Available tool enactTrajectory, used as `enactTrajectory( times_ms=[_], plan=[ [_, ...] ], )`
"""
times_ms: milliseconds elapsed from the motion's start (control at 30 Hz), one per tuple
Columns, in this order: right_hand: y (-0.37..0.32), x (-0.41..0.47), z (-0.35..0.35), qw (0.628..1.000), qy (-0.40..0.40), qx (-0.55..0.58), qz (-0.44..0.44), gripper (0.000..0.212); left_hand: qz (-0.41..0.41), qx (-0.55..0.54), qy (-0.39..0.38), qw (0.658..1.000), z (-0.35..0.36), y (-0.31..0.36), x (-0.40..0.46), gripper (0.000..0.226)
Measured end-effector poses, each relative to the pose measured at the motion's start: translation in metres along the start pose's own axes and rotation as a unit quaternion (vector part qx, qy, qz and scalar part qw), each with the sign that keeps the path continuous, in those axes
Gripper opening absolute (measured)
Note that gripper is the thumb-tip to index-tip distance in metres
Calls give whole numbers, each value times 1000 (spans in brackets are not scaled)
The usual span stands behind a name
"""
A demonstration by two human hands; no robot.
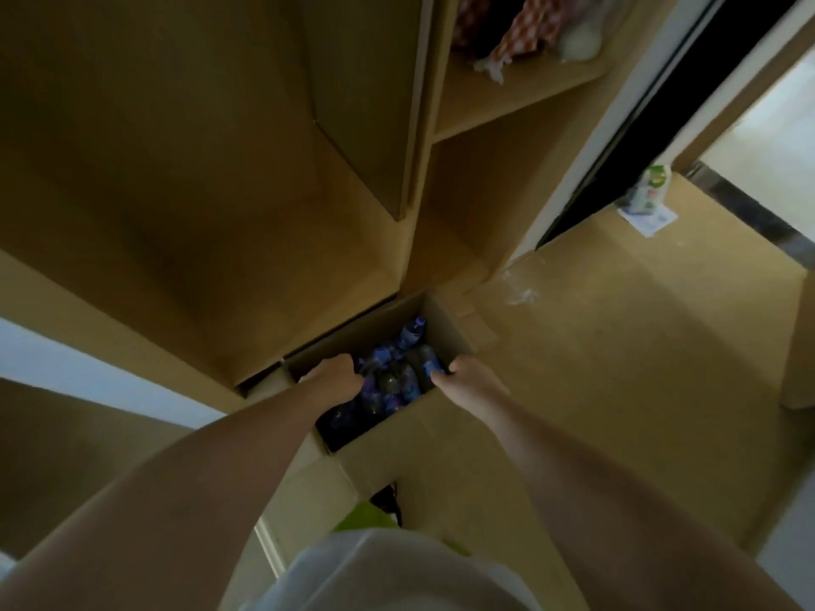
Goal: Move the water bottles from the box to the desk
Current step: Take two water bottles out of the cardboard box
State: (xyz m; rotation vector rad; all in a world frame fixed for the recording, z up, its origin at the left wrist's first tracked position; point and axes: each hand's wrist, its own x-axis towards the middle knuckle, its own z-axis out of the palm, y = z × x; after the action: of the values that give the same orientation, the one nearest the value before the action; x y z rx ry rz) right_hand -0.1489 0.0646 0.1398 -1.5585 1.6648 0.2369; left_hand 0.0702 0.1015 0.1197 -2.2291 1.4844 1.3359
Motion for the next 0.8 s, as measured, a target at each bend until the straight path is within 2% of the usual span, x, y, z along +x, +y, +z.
enactTrajectory(
  times_ms=[133,300,400,600,800],
  plan=[
    [-22,36,-16,999,-29,-32,-21,38,-21,-52,6,998,-14,-1,15,31],
    [-45,78,-17,992,-75,-65,-75,37,-85,-103,38,990,-14,-10,26,23],
    [-49,110,-13,986,-101,-100,-92,39,-132,-155,51,978,-8,-18,40,29],
    [-32,184,-16,972,-140,-164,-88,42,-212,-263,89,937,6,-17,69,26],
    [-6,261,-8,955,-182,-193,-130,39,-218,-276,84,932,43,18,126,28]
  ],
)
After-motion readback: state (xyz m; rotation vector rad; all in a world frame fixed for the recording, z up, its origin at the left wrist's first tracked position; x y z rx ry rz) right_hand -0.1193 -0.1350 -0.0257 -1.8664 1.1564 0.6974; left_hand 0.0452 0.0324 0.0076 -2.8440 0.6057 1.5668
